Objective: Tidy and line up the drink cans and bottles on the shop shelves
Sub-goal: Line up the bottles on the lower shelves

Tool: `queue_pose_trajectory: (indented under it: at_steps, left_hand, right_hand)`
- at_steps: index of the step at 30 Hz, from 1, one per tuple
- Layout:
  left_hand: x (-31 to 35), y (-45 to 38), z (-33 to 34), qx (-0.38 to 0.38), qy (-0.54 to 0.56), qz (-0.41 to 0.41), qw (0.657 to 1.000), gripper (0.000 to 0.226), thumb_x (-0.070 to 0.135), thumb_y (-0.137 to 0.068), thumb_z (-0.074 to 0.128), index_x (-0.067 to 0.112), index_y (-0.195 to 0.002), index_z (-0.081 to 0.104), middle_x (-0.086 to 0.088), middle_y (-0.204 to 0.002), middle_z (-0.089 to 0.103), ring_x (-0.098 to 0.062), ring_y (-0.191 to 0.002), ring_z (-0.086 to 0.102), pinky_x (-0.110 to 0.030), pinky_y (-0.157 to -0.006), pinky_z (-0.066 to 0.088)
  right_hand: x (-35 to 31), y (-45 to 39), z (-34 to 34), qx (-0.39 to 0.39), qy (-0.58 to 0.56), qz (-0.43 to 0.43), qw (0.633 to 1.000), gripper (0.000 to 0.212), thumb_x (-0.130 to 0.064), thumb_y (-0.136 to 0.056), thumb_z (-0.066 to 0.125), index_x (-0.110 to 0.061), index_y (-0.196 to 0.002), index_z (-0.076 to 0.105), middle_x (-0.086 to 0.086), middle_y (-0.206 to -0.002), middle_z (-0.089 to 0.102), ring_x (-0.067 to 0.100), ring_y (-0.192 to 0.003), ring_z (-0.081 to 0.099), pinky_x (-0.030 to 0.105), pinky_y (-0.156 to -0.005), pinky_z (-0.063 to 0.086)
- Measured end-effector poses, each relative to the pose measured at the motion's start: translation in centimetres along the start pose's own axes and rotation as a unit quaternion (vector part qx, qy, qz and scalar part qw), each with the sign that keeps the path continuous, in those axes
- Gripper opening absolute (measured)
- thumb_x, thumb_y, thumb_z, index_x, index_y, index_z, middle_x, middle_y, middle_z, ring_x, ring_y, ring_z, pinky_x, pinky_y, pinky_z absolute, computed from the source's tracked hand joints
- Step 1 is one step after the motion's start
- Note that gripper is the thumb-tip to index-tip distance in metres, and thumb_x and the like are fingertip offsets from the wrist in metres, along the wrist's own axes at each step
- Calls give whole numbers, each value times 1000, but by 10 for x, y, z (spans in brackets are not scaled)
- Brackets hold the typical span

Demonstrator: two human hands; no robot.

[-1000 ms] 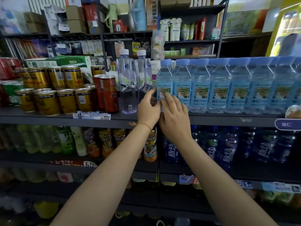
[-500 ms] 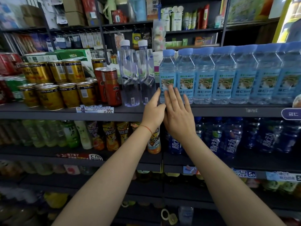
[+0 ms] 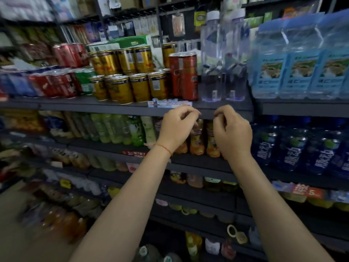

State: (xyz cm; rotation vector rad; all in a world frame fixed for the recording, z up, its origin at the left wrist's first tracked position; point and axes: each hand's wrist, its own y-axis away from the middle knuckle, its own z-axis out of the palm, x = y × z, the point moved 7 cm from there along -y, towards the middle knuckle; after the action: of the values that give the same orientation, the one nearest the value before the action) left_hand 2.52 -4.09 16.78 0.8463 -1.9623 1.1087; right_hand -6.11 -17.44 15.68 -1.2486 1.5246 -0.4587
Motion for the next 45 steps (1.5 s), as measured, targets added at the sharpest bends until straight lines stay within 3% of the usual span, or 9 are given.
queue_pose_trajectory:
  at_steps: [5,10,17,19,22,32,36,39,45]
  left_hand:
    - [-86,39,-121,-34,-16,-92,995,22,22,-99,53,15,-93,73,-5,-75,73,-17,-56,66,-21,-52,48]
    - [-178,97,-284,33,35,-152,987,24,22,-101,51,18,-89,71,-2,-73,72,-22,-60,66,-30,-56,52]
    - [-296,170,-464,72,49,-226,970,23,21,-102,49,14,-95,70,-4,-75,70,-22,-60,64,-31,-58,51]
    - [-318,178,-503,90,47,-236,967,24,19,-102,48,10,-99,69,-8,-78,70,-23,-61,64,-31,-59,50]
    - [-354,178,-560,130,46,-238,962,25,17,-102,47,9,-100,70,-11,-79,70,-22,-60,64,-21,-53,47]
    - [-504,60,-744,173,-11,-248,953,25,18,-102,48,13,-93,71,-8,-73,70,-23,-58,64,-27,-53,49]
    - [-564,-21,-819,159,-24,-260,952,24,19,-101,50,15,-91,71,0,-66,69,-23,-58,64,-40,-60,53]
    - [-605,-63,-870,169,-28,-268,948,24,20,-101,51,14,-92,72,-1,-69,70,-22,-57,65,-33,-58,52]
    - [-694,-119,-975,217,35,-272,937,15,16,-100,50,13,-106,64,-8,-74,68,-18,-55,63,-25,-53,49]
  right_hand:
    - [-73,48,107,-160,-132,116,971,18,-15,-97,49,-20,-93,66,0,-68,62,17,-56,56,38,-53,46]
    - [-193,114,239,-282,-212,176,919,25,-12,-97,48,-21,-85,67,4,-73,66,27,-67,64,45,-62,52]
    - [-348,204,400,-428,-239,159,857,23,-20,-99,54,-33,-86,68,-7,-89,70,14,-85,66,37,-75,53]
    - [-377,218,435,-450,-254,181,837,22,-20,-100,53,-31,-88,69,-7,-90,70,10,-84,67,30,-71,54]
    - [-412,222,491,-458,-275,207,819,21,-16,-101,50,-19,-93,69,1,-88,70,3,-67,65,20,-58,51]
    - [-497,182,746,-424,-350,260,794,20,-16,-101,50,-21,-92,67,2,-85,68,15,-66,65,30,-61,54]
    - [-538,141,859,-431,-343,256,794,23,-17,-100,49,-24,-88,67,2,-83,69,17,-67,65,34,-62,53]
    - [-570,113,929,-439,-332,235,801,23,-18,-98,49,-27,-87,67,2,-80,69,17,-65,66,41,-63,54]
    - [-636,93,1050,-459,-320,219,799,19,-14,-98,49,-23,-97,66,3,-81,68,7,-59,62,21,-52,49]
